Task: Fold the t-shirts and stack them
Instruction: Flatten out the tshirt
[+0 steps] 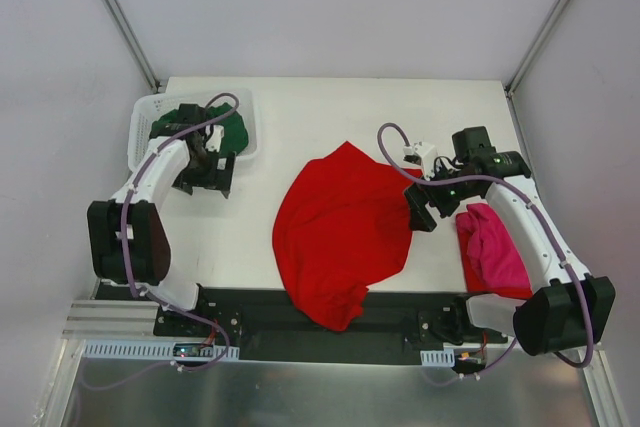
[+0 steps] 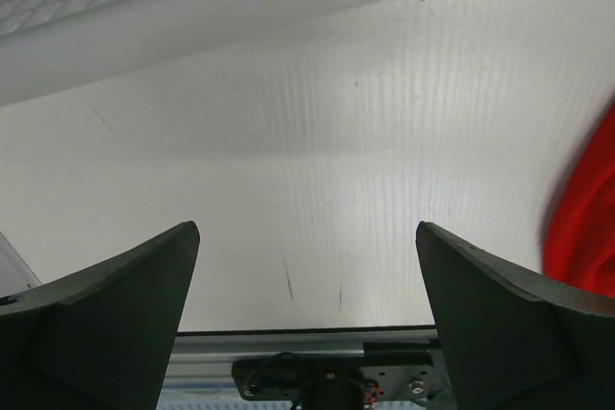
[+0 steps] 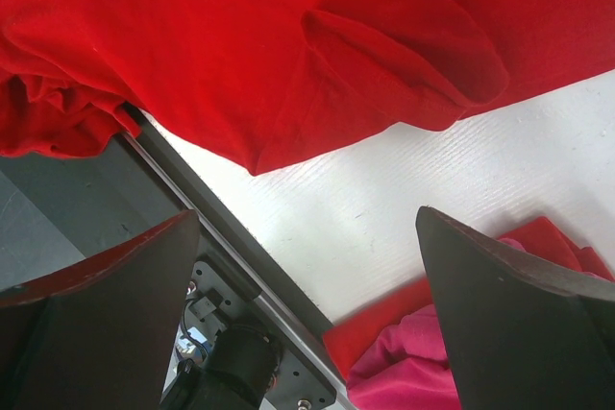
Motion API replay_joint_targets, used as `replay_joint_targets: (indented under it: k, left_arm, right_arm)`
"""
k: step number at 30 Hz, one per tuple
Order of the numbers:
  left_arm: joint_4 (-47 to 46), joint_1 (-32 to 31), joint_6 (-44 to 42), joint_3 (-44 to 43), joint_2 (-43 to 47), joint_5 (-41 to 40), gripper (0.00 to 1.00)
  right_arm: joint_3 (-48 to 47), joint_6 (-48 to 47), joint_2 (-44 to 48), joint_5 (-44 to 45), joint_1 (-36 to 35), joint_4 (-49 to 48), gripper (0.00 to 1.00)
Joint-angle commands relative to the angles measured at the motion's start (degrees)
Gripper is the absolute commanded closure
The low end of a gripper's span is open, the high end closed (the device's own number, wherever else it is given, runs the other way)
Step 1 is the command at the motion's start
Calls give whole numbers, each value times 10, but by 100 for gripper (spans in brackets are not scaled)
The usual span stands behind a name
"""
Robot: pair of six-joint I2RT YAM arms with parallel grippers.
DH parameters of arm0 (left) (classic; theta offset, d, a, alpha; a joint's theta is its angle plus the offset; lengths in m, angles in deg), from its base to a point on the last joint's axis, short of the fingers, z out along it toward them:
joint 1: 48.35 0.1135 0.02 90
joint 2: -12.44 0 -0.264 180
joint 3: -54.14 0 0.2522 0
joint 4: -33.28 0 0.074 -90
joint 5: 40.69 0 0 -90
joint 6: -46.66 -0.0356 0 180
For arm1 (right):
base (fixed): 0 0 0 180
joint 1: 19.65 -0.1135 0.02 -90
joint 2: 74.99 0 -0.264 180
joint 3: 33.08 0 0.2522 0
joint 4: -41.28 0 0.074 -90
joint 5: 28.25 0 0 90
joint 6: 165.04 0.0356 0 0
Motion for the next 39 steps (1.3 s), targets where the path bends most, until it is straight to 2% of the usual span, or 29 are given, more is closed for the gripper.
replay_joint_targets:
  k: [1,6,13,17,21,24,27,31,35,39]
  left_arm:
    - [20,17,83,-43,-39,25,4]
    - [7,21,90,-94,-104,12,4]
    - [-15,75,79,-186,-191,-42,4]
    - [-20,105,68,-255,-227,-84,4]
    - [-24,114,53,-290,-241,-83,3]
    - [-32,112,52,-289,-212,-71,3]
    - [-33,101,59,-242,-161,-41,3]
    - [-32,75,62,-138,-116,-20,2]
    - [-38,78,78,-109,-124,-20,2]
    - [-49,90,69,-148,-189,-41,2]
  right_arm:
    - [0,-7,8,-8,-2,1,0]
    - [10,-13,17,3,-1,4,0]
    - [21,-23,36,15,1,14,0]
    - [36,-29,54,21,5,15,0]
    - [43,-29,56,19,8,14,0]
    - [43,-29,51,13,9,13,0]
    - [41,-28,48,12,10,13,0]
    - [37,-27,42,10,9,11,0]
    - [33,-22,32,4,10,9,0]
    - [35,-19,36,3,10,9,0]
